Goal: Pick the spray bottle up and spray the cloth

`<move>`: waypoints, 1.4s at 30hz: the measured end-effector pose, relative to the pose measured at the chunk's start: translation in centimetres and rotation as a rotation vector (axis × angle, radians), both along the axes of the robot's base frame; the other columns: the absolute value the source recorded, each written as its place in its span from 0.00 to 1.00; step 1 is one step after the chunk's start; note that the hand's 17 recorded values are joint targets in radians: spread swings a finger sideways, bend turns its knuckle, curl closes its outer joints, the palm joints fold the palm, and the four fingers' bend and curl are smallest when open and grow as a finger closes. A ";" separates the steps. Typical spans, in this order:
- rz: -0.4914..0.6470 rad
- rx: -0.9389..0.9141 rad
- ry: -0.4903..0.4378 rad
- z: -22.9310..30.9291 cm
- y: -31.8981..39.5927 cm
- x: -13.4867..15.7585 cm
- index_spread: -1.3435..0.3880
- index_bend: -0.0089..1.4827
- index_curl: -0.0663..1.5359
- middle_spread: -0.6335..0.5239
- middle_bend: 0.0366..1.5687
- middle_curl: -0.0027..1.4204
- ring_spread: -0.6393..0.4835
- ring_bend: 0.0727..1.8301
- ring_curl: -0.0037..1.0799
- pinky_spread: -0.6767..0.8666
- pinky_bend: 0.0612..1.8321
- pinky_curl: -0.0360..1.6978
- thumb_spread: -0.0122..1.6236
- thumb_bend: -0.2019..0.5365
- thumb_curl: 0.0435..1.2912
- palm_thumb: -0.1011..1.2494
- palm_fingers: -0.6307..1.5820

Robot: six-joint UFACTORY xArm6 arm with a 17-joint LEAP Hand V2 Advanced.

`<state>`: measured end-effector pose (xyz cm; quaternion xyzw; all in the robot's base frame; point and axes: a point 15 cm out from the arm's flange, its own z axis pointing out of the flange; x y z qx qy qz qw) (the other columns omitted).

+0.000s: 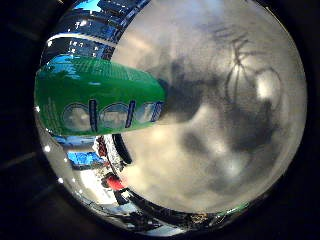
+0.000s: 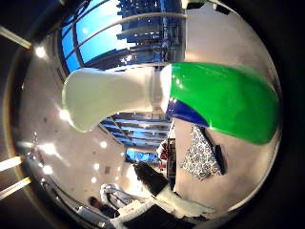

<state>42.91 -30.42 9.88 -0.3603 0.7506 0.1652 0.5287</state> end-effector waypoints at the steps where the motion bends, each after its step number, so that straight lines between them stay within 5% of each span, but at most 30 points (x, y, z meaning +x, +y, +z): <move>1: 0.002 0.005 0.002 -0.1 0.2 0.2 0.65 0.10 0.19 0.66 0.10 0.22 0.71 0.14 0.26 0.69 0.23 0.20 0.59 0.23 0.19 0.37 0.28; 16: 0.086 0.010 -0.003 0.7 4.4 4.4 0.67 0.11 0.19 0.61 0.14 0.24 0.69 0.18 0.26 0.69 0.23 0.20 0.58 0.23 0.20 0.40 0.34; 21: 0.089 -0.007 0.012 0.2 4.8 5.0 0.66 0.10 0.19 0.54 0.23 0.28 0.62 0.27 0.30 0.67 0.22 0.19 0.58 0.24 0.20 0.42 0.44; 26: 0.092 -0.035 0.031 -0.5 5.3 5.8 0.64 0.12 0.20 0.42 0.35 0.35 0.44 0.43 0.39 0.52 0.25 0.19 0.57 0.24 0.20 0.44 0.52; 30: 0.083 -0.065 0.049 -1.1 5.3 6.5 0.58 0.14 0.22 0.35 0.41 0.43 0.35 0.56 0.49 0.34 0.42 0.26 0.56 0.24 0.21 0.47 0.61; 37: 0.070 -0.104 0.038 -0.2 4.6 8.2 0.49 0.37 0.37 0.23 0.52 0.62 0.29 0.68 0.66 0.25 0.66 0.41 0.55 0.24 0.21 0.53 0.64; 42: 0.025 -0.094 0.006 1.0 3.5 8.9 0.47 0.57 0.53 0.20 0.64 0.75 0.29 0.75 0.75 0.27 0.74 0.50 0.56 0.24 0.22 0.57 0.62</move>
